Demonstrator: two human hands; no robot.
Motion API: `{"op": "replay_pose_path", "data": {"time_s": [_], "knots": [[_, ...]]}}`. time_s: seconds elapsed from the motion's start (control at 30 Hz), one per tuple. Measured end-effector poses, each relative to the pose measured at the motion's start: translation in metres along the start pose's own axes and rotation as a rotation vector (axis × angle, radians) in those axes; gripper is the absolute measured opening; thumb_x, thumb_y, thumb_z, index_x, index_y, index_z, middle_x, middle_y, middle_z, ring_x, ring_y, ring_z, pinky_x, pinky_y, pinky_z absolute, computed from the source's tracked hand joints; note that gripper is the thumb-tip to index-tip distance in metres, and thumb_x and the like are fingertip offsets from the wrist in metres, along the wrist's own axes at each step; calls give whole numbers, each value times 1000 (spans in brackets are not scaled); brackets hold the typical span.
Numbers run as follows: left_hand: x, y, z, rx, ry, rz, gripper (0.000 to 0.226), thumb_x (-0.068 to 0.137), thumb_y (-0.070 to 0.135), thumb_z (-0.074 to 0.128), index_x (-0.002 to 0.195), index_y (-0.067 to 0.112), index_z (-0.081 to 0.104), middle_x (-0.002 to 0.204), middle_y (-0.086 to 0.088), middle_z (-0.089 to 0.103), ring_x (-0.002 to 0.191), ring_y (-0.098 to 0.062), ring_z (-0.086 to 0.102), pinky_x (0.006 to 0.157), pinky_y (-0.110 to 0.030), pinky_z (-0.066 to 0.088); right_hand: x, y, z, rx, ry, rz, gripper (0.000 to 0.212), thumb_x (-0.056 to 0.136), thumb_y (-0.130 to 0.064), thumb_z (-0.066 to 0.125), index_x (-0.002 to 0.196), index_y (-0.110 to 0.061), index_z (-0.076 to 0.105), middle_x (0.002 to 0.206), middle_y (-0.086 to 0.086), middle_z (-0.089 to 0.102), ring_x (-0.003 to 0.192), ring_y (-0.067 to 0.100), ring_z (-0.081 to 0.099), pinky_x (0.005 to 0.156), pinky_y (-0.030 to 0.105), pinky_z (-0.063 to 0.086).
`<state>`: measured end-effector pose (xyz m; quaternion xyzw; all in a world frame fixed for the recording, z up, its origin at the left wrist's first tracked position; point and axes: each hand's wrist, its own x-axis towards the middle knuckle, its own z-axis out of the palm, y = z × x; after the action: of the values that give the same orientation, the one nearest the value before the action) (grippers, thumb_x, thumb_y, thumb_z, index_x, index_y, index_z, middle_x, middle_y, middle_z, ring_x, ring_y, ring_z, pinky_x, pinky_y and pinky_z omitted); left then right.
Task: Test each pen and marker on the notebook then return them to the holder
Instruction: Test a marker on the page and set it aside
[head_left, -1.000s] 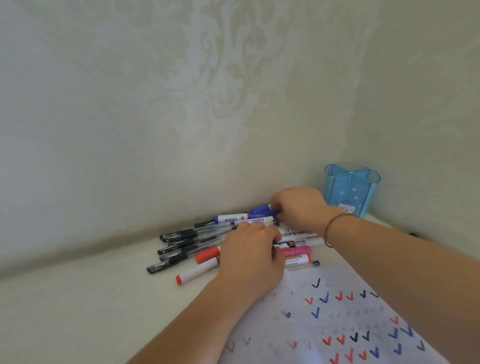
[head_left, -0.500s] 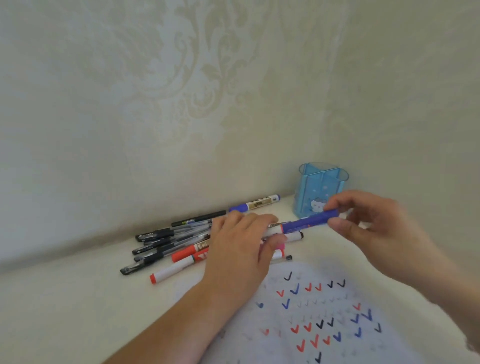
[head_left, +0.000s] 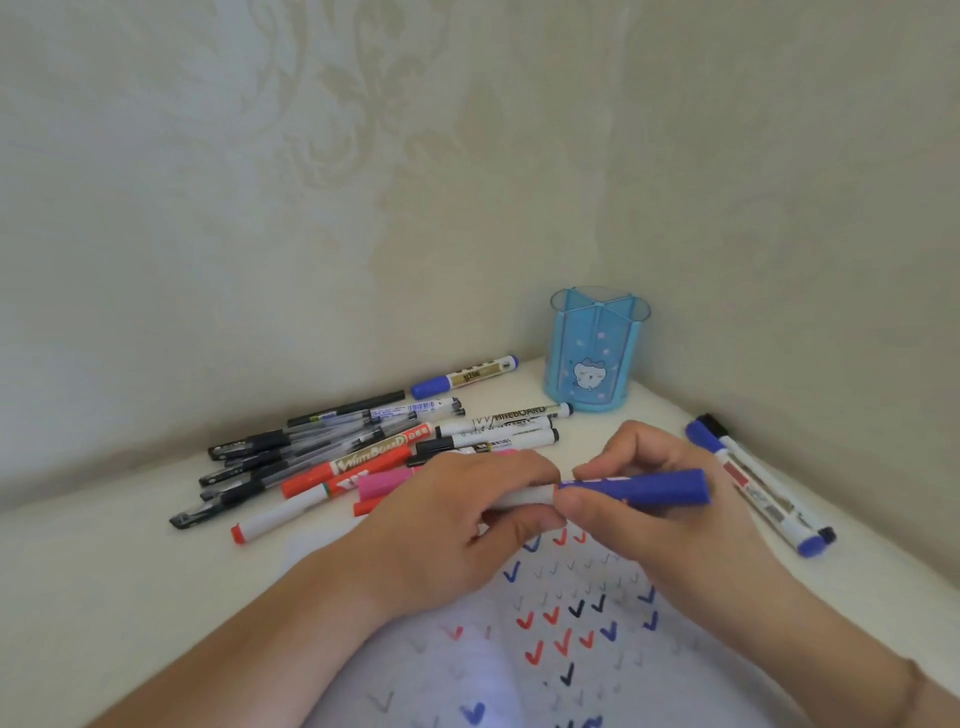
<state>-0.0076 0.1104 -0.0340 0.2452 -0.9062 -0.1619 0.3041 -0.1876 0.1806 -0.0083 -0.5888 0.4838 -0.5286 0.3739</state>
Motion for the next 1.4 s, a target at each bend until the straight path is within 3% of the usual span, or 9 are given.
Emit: {"op": "replay_pose_path", "data": {"time_s": [0.27, 0.4, 0.6, 0.7, 0.83, 0.93, 1.07, 1.23, 1.4], "knots": [[-2, -3, 0, 36, 154, -16, 35, 96, 59, 41, 89, 29, 57, 67, 22, 43, 64, 0, 45, 59, -8, 30, 10, 8, -30, 419, 9, -1, 48, 45, -47, 91, 68, -16, 64, 50, 1, 44, 43, 17, 35, 42, 23, 27], [-1, -1, -3, -139, 257, -15, 32, 94, 49, 51, 86, 20, 63, 68, 17, 47, 62, -4, 44, 59, -11, 31, 11, 10, -40, 381, -71, -28, 49, 50, -54, 85, 74, -13, 74, 56, 13, 59, 49, 27, 49, 44, 25, 35], [0, 8, -8, -529, 337, -9, 20, 90, 43, 57, 91, 24, 64, 76, 20, 61, 68, 1, 58, 65, -9, 45, 6, 8, -36, 90, -439, 190, 23, 66, -24, 87, 86, -25, 75, 84, 12, 76, 65, 25, 68, 56, 29, 50], [0, 7, -4, -445, 250, -58, 21, 89, 37, 63, 104, 23, 64, 87, 7, 68, 78, -9, 65, 70, -20, 53, 5, 13, -12, -240, -267, 84, 18, 67, -35, 82, 84, -32, 76, 91, -7, 74, 68, 23, 62, 66, 46, 48], [0, 1, -2, -309, 60, -174, 43, 87, 51, 60, 127, 33, 54, 107, 13, 62, 104, -15, 61, 85, -31, 52, 7, 16, -14, 35, 41, 16, 15, 66, -31, 81, 81, -28, 77, 65, 8, 46, 56, 15, 39, 57, 25, 37], [0, 0, 0, -209, 58, -177, 45, 86, 59, 57, 126, 39, 53, 112, 22, 60, 109, -5, 59, 86, -25, 50, 7, 15, -19, 166, 37, 85, 13, 68, -18, 78, 79, -23, 72, 58, 6, 60, 54, 20, 49, 51, 27, 39], [1, 0, 0, -86, 101, -138, 36, 88, 56, 57, 118, 37, 59, 104, 22, 63, 103, 1, 59, 88, -13, 45, 4, 13, -18, 164, -87, 82, 12, 72, -23, 68, 83, -21, 72, 77, 16, 73, 66, 24, 64, 49, 26, 43], [1, -4, -4, 25, 130, -107, 20, 93, 43, 58, 107, 30, 65, 92, 21, 61, 92, 0, 58, 81, -9, 42, 9, 9, -26, 188, -16, 57, 10, 65, -28, 72, 73, -23, 67, 66, 16, 70, 52, 26, 57, 43, 25, 38], [-3, 4, 3, 107, -39, -76, 24, 99, 48, 44, 113, 34, 55, 95, 16, 59, 89, -2, 52, 78, -12, 39, 6, 13, -18, 163, -58, 41, 18, 61, -33, 72, 67, -21, 60, 60, 18, 66, 46, 26, 52, 44, 25, 35]]}}
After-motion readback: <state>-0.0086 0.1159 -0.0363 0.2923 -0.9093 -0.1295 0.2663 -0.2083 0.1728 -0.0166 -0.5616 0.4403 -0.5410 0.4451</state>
